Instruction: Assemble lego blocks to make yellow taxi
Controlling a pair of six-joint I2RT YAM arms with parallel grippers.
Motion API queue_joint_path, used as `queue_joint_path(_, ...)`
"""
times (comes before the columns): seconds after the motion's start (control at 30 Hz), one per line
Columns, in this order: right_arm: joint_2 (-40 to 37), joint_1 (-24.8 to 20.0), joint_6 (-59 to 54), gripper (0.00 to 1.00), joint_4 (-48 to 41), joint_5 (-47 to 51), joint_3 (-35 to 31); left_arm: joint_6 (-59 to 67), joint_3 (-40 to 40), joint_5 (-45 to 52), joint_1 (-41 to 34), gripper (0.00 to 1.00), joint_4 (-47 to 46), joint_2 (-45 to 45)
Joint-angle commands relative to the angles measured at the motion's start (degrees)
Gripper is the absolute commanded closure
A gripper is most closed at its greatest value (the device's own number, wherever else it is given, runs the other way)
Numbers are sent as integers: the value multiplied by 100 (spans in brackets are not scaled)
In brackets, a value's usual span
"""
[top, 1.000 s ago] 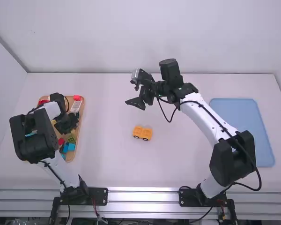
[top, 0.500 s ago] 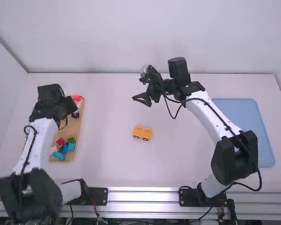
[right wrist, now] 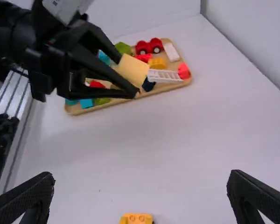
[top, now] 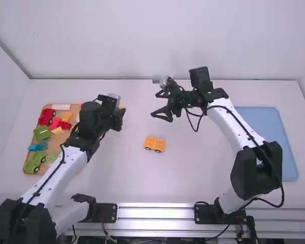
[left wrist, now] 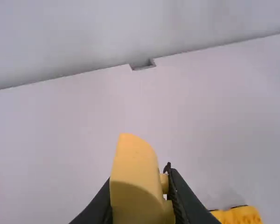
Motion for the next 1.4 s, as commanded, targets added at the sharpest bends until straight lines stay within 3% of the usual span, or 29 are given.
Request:
queue_joint_path(0.0,9,-260,195,1,378,-470,-485,162,-22,42,-63,98,136,170)
queue_joint_path(0.03,9,-289,280,1,529,-492,-584,166,-22,42,-70,98,157,188)
queue_joint_path(0.1,9,-404,1161,1,1777,-461,-1200,339,-22,118,-114,98,289,310)
queue_joint_path(0.13,7,-450,2039,2,2859,-284,-1604,562,-22,278,-157,98,382,400)
queue_joint_path(0.17,7,-450,2039,2,2859,-284,-1604,562,-22,278,-157,98,382,400)
queue_joint_path(0.23,-44,-466,2986,2,4197,-50,-2039,619,-22,444,-249,98,549,509)
queue_joint_path(0.37,-157,-461,3995,2,5222,-142,-2321,708,-24,404,-507,98,1014,813)
queue_joint_path(0.7,-153,-352,4113,0,5139,-634,-2319,1471,-24,-363,-1322,98,1825,1331)
queue_joint_path(0.77,-153,-343,4371,7,5101,-625,-2321,1777,-24,-472,-1515,98,1871,1342)
queue_joint_path(0.97,-153,-350,4323,12,4712,-481,-2321,2098,-24,-1056,-1926,98,2129,1403)
queue_joint_path(1.37,-153,-114,3930,23,4356,-219,-2321,2323,-24,-905,-2100,98,2535,1803)
